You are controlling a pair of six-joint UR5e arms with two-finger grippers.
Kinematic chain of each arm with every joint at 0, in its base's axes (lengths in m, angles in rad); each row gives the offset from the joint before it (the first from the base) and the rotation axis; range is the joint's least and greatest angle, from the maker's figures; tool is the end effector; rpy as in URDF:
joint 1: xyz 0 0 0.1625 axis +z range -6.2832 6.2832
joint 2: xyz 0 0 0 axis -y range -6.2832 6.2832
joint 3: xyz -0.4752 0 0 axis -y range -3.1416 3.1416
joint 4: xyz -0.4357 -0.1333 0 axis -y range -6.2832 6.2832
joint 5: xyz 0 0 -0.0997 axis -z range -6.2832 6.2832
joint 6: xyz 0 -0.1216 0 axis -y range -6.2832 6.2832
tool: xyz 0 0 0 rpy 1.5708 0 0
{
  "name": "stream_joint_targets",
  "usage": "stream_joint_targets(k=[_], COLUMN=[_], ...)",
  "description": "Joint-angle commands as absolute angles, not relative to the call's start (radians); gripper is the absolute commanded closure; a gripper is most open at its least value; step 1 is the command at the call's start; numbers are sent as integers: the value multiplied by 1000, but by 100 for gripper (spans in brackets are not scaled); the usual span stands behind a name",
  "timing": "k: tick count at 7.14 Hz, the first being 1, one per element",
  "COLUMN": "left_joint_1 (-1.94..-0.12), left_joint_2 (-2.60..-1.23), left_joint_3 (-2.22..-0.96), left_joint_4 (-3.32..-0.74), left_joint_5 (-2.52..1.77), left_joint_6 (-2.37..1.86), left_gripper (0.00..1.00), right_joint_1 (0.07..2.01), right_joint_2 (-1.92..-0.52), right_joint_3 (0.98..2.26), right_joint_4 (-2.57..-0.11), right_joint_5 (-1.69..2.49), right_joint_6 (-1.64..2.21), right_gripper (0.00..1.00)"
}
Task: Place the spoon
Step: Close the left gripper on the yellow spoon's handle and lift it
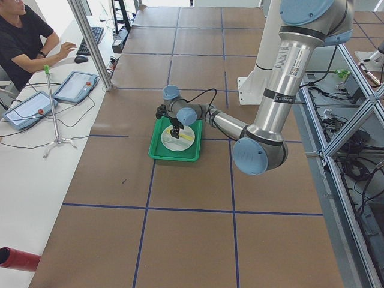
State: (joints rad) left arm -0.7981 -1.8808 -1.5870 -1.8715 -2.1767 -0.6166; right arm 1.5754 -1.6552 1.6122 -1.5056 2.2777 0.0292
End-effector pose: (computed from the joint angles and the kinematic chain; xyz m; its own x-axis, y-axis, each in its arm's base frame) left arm 0.4407 -0.5438 0.4979 0.6168 0.3280 -0.7155 -0.2557 0.9432 0.2119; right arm 0.0566 -0.4967 0.7450 0.7600 0.0183 0.6497 -0.0268 0.9996 0.0032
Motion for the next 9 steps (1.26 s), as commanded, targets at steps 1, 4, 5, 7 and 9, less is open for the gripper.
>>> stream_joint_targets(k=[1, 4, 5, 7, 9], left_joint_1=[-795, -795, -795, -792, -792], left_joint_2=[-1881, -1881, -1881, -1879, -1881], left_joint_3=[-1586, -1586, -1586, -1574, -1574], left_joint_4=[-1871, -1871, -1871, -1871, -1871], left_joint_5=[-2177, -2177, -2177, -2177, -2177], left_joint_6=[-617, -617, -617, -617, -620], left_gripper=[42, 42, 42, 43, 53], right_joint_1=[1575, 1575, 1575, 1575, 1575], right_joint_2=[-1655, -1655, -1655, -1655, -1655], right_joint_3=[1612, 1612, 1612, 1612, 1612], right_joint_4=[-1506, -1505, -1505, -1506, -1506], right_joint_5=[2278, 2278, 2278, 2278, 2278], right_joint_6=[29, 29, 29, 29, 29], right_gripper=[0, 0, 0, 0, 0])
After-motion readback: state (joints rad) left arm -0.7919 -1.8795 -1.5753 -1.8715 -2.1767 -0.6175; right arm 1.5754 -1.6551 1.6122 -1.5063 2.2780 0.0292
